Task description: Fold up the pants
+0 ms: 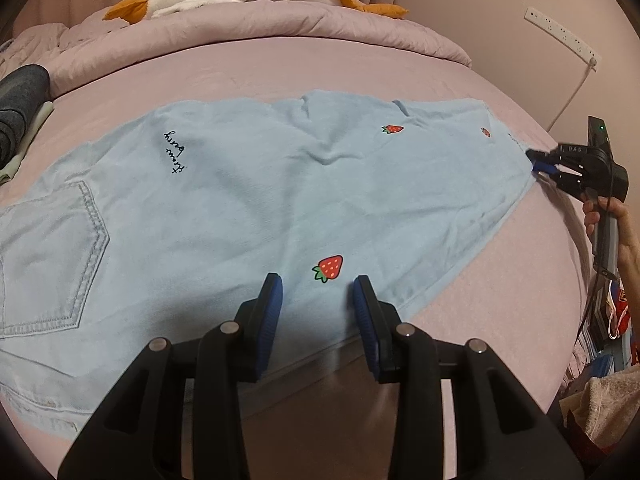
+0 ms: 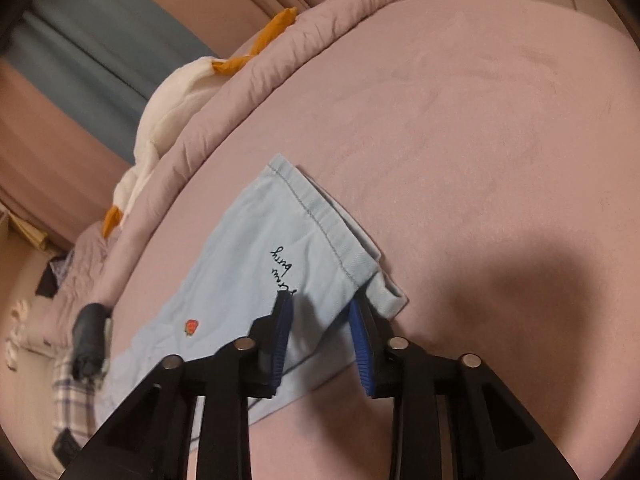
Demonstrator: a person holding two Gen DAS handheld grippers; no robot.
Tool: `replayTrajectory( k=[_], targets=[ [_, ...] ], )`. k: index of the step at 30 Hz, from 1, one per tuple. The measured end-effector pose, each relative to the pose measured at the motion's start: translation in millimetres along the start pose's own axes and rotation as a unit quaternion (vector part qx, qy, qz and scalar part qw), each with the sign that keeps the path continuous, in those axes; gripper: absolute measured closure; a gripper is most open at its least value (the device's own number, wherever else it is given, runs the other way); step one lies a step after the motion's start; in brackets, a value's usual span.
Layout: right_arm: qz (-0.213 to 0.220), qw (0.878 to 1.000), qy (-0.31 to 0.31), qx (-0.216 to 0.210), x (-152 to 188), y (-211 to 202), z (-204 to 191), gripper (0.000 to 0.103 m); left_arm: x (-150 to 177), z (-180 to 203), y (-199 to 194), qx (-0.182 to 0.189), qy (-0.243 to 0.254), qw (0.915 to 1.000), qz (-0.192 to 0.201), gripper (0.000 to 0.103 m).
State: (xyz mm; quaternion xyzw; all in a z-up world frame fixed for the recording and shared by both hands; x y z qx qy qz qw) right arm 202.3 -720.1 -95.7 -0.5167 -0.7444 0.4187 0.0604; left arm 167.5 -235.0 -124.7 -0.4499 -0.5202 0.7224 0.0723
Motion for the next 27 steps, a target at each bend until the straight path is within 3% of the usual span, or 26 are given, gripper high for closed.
replayTrajectory(
  k=[1, 6, 10, 12, 15, 17, 19, 21, 23, 26, 27],
  targets=[
    [0.002, 1.0, -0.004, 0.003, 0.0, -2.1, 0.4, 0.1, 0.2, 1.2, 0.0, 0.001, 0.0, 1.0, -0.002, 0.067],
    [0.028, 0.999, -0.004, -0.021, 0.0, -34.1, -4.5, 0.1, 1.1, 4.7, -1.8, 0.014, 0.0, 0.9999, -0.009, 0.067],
    [-0.025, 0.999, 0.001, 0.041, 0.1, -4.0, 11.8, 0.099, 0.0, 5.6, -1.3, 0.018, 0.001, 0.9997, -0.014, 0.067],
    [-0.021, 0.999, 0.02, 0.026, -2.2, -2.5, 16.9, 0.1, 2.1, 11.2, -6.2, 0.012, 0.005, 0.9998, -0.017, 0.067],
    [0.014, 0.999, 0.017, 0.034, -3.8, -20.9, 15.4, 0.093, 6.2, 6.8, -24.1, 0.004, 0.007, 0.9999, -0.008, 0.067],
    [0.062, 0.995, -0.005, 0.078, -2.4, -38.7, 10.7, 0.07, 10.0, -0.5, -41.4, 0.005, 0.002, 0.9999, 0.014, 0.065],
    [0.1, 0.989, -0.041, 0.097, 2.4, -53.3, -0.4, 0.069, 12.9, -15.4, -53.9, -0.017, -0.011, 0.9993, 0.031, 0.062],
    [0.087, 0.991, -0.072, 0.067, 13.7, -54.7, -17.9, 0.069, 9.8, -45.5, -57.9, -0.046, -0.056, 0.9967, 0.039, 0.062],
    [0.04, 0.992, -0.121, 0.013, 36.8, -42.8, -45.7, 0.069, 8.6, -80.9, -57.0, -0.057, -0.12, 0.99, 0.048, 0.062],
    [0.004, 0.979, -0.202, -0.035, 77.6, -27.9, -88.4, 0.069, 21.1, -126.6, -53.4, -0.127, -0.178, 0.9753, 0.03, 0.063],
    [-0.01, 0.973, -0.226, -0.055, 93.6, -21.6, -102.5, 0.069, 29.8, -136.4, -53.2, -0.131, -0.194, 0.9721, 0.019, 0.08]
  ],
)
Point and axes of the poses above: each gripper's, at about its wrist camera, not at the fingertips, and y roughly the way its jaws point, z to its right, x to its underside, the point moved 3 cm from there along y, roughly the way its jaws point, and after that the axes turned 11 degrees about y, right-handed, at the moved point
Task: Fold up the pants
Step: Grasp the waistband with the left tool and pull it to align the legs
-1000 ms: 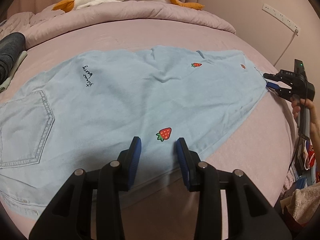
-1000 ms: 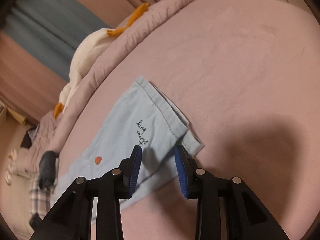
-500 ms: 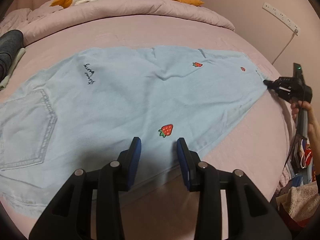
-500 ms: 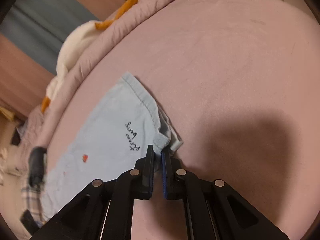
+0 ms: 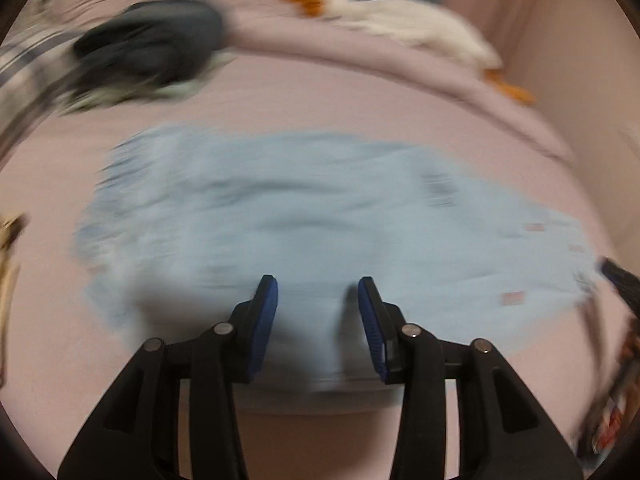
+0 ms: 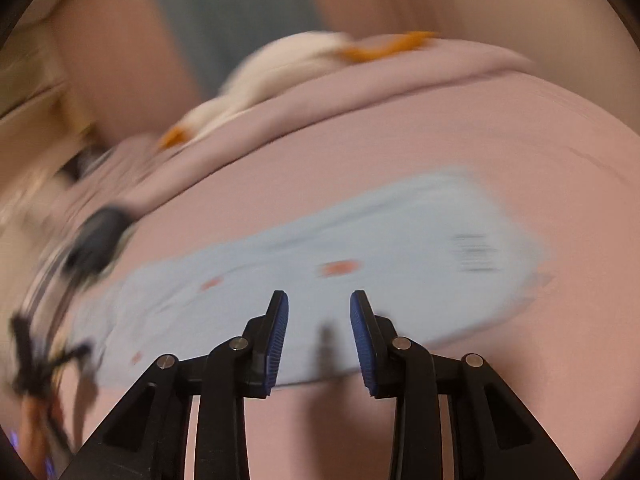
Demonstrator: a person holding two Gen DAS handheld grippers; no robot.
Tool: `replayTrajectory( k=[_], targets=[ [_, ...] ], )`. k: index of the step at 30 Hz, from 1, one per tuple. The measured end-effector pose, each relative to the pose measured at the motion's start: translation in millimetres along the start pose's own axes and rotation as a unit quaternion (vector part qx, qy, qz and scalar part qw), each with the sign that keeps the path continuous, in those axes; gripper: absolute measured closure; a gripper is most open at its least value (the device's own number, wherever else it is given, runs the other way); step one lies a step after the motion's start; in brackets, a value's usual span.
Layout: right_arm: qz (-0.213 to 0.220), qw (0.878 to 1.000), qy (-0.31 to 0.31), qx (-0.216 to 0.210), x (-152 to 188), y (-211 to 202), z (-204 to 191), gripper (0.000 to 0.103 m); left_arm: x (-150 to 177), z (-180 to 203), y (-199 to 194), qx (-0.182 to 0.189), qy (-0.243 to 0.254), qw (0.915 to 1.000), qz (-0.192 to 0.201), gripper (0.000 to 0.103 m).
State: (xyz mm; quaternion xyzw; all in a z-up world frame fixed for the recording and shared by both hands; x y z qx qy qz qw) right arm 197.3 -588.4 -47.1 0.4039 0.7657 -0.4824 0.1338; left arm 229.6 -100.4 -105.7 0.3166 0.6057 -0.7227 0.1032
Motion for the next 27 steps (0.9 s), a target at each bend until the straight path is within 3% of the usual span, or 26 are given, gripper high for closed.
replayTrajectory(
  k=[2, 3, 4, 5, 6, 8, 10, 15, 17, 19, 21, 23, 25, 27],
  targets=[
    [-0.037, 0.999, -0.037, -0.01, 18.5, 21.8, -25.5, 0.069, 8.5, -11.9, -4.8, 0.022, -0.027, 0.9994, 0.001, 0.086],
    [-0.056, 0.997, -0.048, 0.0, 25.5, 30.6, -29.5, 0.069, 11.4, -14.2, -8.0, 0.033, -0.032, 0.9989, -0.004, 0.087],
    [-0.102, 0.992, -0.064, 0.024, 40.4, 47.2, -31.9, 0.069, 16.0, -15.4, -11.4, 0.041, -0.035, 0.9985, -0.009, 0.087],
    [-0.114, 0.99, -0.077, 0.04, 47.6, 50.9, -31.3, 0.069, 21.6, -16.8, -17.6, 0.048, -0.036, 0.9982, -0.01, 0.087],
    [-0.094, 0.989, -0.099, 0.047, 51.8, 46.9, -34.6, 0.069, 24.4, -17.7, -24.3, 0.055, -0.035, 0.9979, -0.007, 0.087],
    [-0.097, 0.987, -0.113, 0.063, 52.2, 41.8, -38.4, 0.069, 31.5, -22.7, -35.9, 0.046, -0.044, 0.9979, -0.012, 0.079],
    [-0.094, 0.987, -0.115, 0.063, 50.8, 32.5, -41.9, 0.069, 36.7, -31.1, -45.9, 0.055, -0.068, 0.9961, 0.012, 0.075],
    [-0.072, 0.991, -0.113, 0.025, 48.7, 19.8, -63.0, 0.069, 46.8, -49.1, -51.9, 0.112, -0.16, 0.9786, 0.066, 0.075],
    [-0.071, 0.991, -0.113, 0.011, 49.7, 19.9, -75.0, 0.069, 40.0, -49.3, -45.9, 0.118, -0.176, 0.9748, 0.07, 0.075],
    [-0.073, 0.99, -0.121, 0.005, 52.0, 23.4, -85.5, 0.069, 34.1, -52.9, -34.3, 0.106, -0.196, 0.9731, 0.059, 0.069],
    [-0.077, 0.989, -0.129, -0.002, 56.0, 24.6, -93.6, 0.069, 27.7, -62.5, -31.9, 0.125, -0.23, 0.9634, 0.059, 0.068],
    [-0.08, 0.988, -0.133, -0.006, 59.3, 25.5, -99.2, 0.069, 27.2, -63.2, -29.8, 0.13, -0.255, 0.9557, 0.066, 0.072],
    [-0.084, 0.986, -0.141, -0.008, 61.5, 26.0, -104.9, 0.069, 26.4, -63.4, -30.7, 0.113, -0.261, 0.9564, 0.065, 0.09],
    [-0.089, 0.984, -0.152, -0.008, 64.0, 28.7, -110.1, 0.069, 28.9, -60.8, -37.2, 0.104, -0.254, 0.959, 0.072, 0.092]
  ],
)
Point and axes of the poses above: each gripper's, at about its wrist camera, not at the fingertips, and y roughly the way its jaws point, z to its right, x to its underside, the point moved 3 cm from there along y, roughly the way its jaws point, and after that the axes turned 11 degrees about y, right-handed, at the moved point
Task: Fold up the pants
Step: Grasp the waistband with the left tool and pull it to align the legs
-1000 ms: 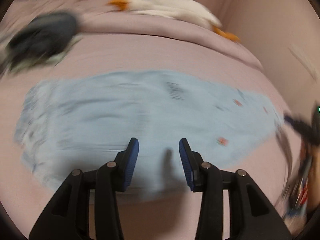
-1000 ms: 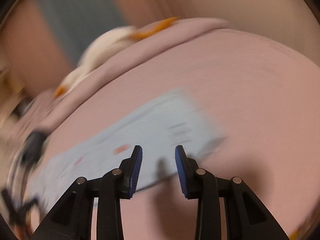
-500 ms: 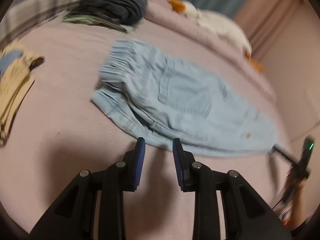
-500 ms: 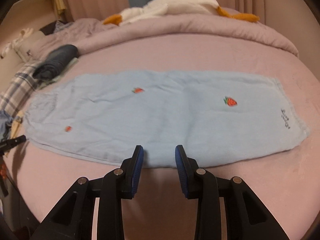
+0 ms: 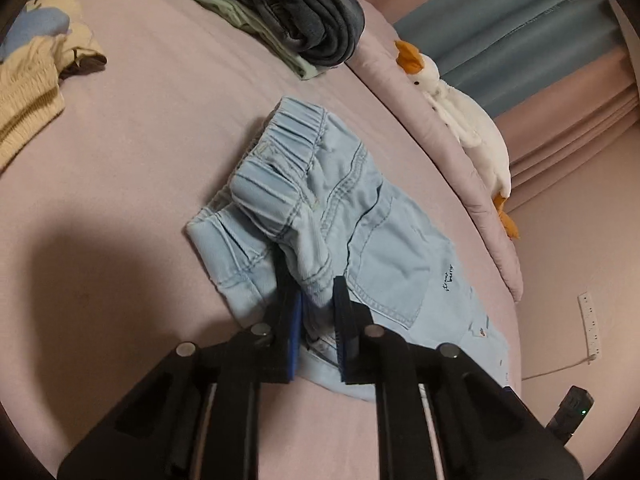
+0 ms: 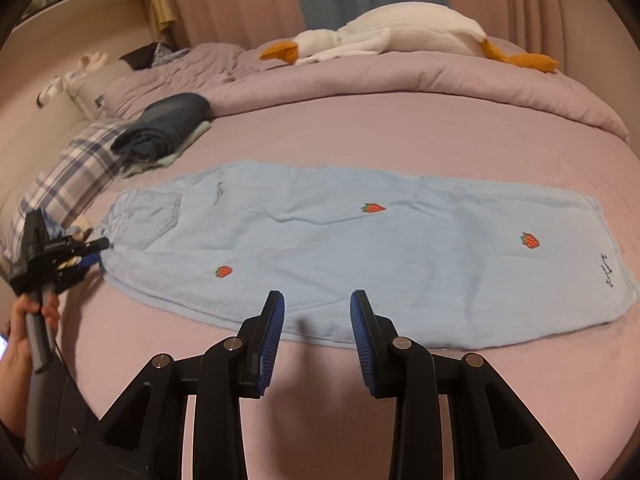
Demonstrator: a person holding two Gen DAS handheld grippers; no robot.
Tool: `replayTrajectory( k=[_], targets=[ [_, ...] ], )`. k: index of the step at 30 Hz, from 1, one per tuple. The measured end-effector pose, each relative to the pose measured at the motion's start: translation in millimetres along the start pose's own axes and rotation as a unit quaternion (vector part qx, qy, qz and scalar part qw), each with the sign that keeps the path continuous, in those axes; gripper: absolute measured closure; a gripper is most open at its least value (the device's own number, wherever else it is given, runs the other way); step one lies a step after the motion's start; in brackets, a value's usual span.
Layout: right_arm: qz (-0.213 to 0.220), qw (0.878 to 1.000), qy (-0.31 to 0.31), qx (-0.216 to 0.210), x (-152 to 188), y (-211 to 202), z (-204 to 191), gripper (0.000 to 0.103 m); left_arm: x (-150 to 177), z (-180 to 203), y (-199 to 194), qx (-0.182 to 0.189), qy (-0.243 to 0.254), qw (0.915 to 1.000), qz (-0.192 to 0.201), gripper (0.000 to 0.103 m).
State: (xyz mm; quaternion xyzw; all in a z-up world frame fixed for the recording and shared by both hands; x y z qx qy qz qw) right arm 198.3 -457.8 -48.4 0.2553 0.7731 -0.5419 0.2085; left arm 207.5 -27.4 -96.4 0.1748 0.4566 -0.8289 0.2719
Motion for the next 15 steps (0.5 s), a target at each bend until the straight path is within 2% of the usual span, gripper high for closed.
replayTrajectory(
  k=[3, 5, 6, 9, 11, 12, 13, 15],
  targets=[
    [-0.009, 1.0, -0.019, -0.004, -0.4, 6.9, -10.0, 0.069, 4.9, 4.4, -16.0, -0.007, 0.015, 0.9995, 0.026, 0.092],
    [-0.013, 1.0, -0.027, -0.009, -0.7, 11.0, -14.6, 0.069, 15.3, -15.5, -21.3, -0.007, 0.005, 0.9995, 0.029, 0.092],
    [-0.017, 0.999, -0.03, -0.011, -0.8, 14.5, -17.8, 0.069, 14.0, -13.9, -19.3, -0.01, 0.019, 0.9994, 0.028, 0.091],
    [-0.027, 0.999, -0.04, -0.018, -0.9, 26.0, -25.6, 0.069, 22.2, -32.7, -2.2, -0.057, 0.056, 0.9965, -0.023, 0.087],
    [-0.036, 0.998, -0.048, -0.016, -0.7, 34.1, -30.9, 0.069, 17.4, -29.1, -1.4, -0.067, 0.067, 0.9953, -0.019, 0.086],
    [-0.038, 0.998, -0.049, -0.015, -1.1, 36.4, -33.4, 0.069, 14.5, -25.8, -4.5, -0.078, 0.076, 0.9939, -0.018, 0.081],
    [-0.038, 0.998, -0.05, -0.02, -1.8, 36.3, -35.3, 0.069, 13.5, -23.6, -8.7, -0.097, 0.085, 0.9916, -0.013, 0.071],
    [-0.035, 0.997, -0.055, -0.03, -3.2, 33.7, -39.2, 0.069, 8.7, -16.5, -20.8, -0.125, 0.107, 0.9864, 0.004, 0.069]
  ],
)
Point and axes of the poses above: each gripper's, at about its wrist camera, not at the fingertips, and y roughly the way its jaws point, z to its right, x to its underside, the point moved 3 cm from there along y, roughly the way its jaws point, and after that the axes turned 11 degrees about y, right-handed, at the moved point
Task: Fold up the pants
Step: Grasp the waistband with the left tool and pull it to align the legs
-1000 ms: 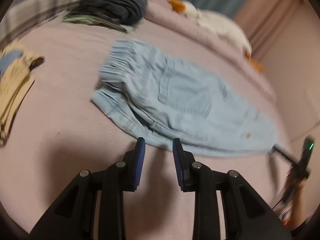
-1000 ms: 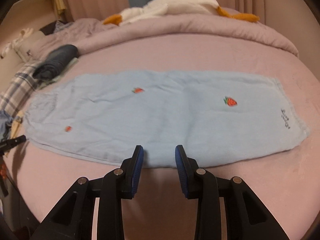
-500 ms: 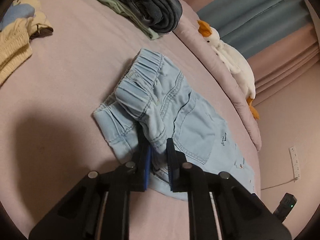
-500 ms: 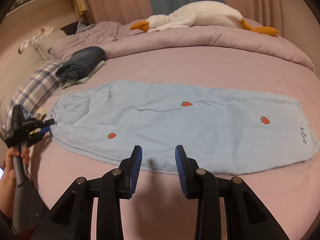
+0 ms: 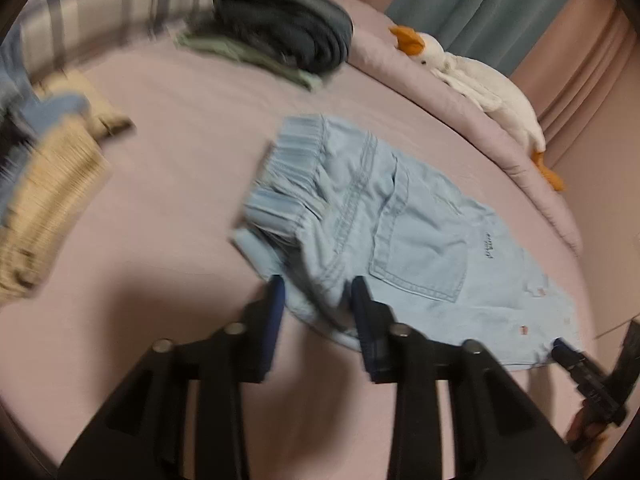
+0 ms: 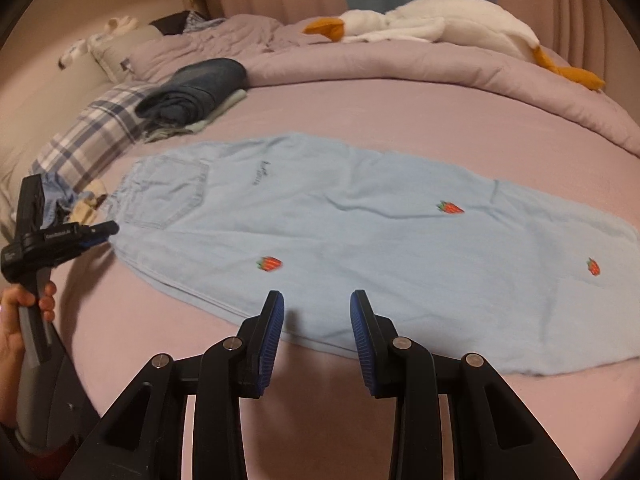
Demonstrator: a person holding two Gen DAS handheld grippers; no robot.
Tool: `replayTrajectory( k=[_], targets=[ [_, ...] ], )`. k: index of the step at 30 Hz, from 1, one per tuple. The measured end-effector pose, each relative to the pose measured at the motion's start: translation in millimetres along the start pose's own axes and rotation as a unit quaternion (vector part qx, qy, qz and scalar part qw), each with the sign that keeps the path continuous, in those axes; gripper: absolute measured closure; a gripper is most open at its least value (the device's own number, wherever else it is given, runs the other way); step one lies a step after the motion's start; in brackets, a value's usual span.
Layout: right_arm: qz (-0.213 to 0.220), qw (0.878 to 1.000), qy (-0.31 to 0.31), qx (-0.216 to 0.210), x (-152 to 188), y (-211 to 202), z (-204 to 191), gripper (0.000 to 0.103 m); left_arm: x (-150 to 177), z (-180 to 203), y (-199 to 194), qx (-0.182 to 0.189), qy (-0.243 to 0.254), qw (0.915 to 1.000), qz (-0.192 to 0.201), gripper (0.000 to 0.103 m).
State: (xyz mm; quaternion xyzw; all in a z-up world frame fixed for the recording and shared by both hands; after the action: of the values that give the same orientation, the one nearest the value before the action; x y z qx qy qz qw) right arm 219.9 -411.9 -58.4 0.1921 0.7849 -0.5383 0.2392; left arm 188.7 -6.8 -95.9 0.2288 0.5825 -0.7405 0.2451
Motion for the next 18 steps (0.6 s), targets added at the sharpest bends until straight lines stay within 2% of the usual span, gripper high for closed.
replayTrajectory(
  k=[1, 2, 4, 8, 10, 11, 13, 14, 15, 18],
  targets=[
    [0.001, 1.0, -0.004, 0.0, -0.9, -0.5, -0.9, 0.069, -4.3, 2.8, -9.1, -0.007, 0.01, 0.9998, 0.014, 0.069],
    [0.001, 1.0, -0.006, 0.0, -1.6, -0.4, -1.0, 0.069, 9.2, 0.9, -16.2, -0.012, 0.018, 0.9994, 0.026, 0.069],
    [-0.002, 1.0, -0.008, -0.006, -4.0, 2.0, -2.7, 0.069, 5.5, 1.7, -18.9, -0.003, 0.034, 0.9985, 0.043, 0.069],
    [0.003, 1.0, -0.02, -0.011, -9.7, 12.8, -16.9, 0.069, -24.8, 28.4, -1.3, 0.015, 0.083, 0.995, 0.054, 0.069],
    [0.015, 0.999, -0.032, -0.02, -11.5, 18.7, -28.9, 0.069, -26.7, 33.4, 14.0, 0.012, 0.092, 0.9948, 0.041, 0.067],
    [0.012, 0.999, -0.035, -0.02, -10.5, 24.7, -32.7, 0.069, -22.1, 31.8, 28.7, -0.005, 0.092, 0.9956, 0.016, 0.068],
    [-0.034, 0.999, -0.031, -0.011, -0.4, 46.7, -33.4, 0.069, -9.4, 23.5, 56.6, -0.024, 0.081, 0.9955, -0.044, 0.071],
    [-0.053, 0.998, -0.03, -0.002, 5.7, 54.7, -31.3, 0.069, -1.5, 20.9, 58.6, -0.019, 0.083, 0.9956, -0.039, 0.07],
    [-0.041, 0.999, -0.033, -0.003, 11.0, 54.4, -30.1, 0.069, 3.0, 21.8, 51.9, -0.019, 0.097, 0.9949, -0.016, 0.069],
    [-0.045, 0.998, -0.029, -0.017, 18.7, 43.2, -24.9, 0.069, 11.0, 19.9, 39.1, -0.017, 0.118, 0.9928, -0.016, 0.068]
  ],
)
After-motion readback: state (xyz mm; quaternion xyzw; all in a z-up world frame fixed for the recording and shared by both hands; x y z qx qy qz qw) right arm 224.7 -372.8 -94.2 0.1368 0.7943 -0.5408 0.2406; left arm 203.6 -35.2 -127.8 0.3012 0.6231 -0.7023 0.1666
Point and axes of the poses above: each gripper's, at about its wrist camera, not at the fingertips, and y roughly the way its jaws point, z to its right, x to its underside, the point moved 3 cm from there along y, roughly the way its jaws point, and after that the axes turned 11 degrees about y, right-handed, at the moved point
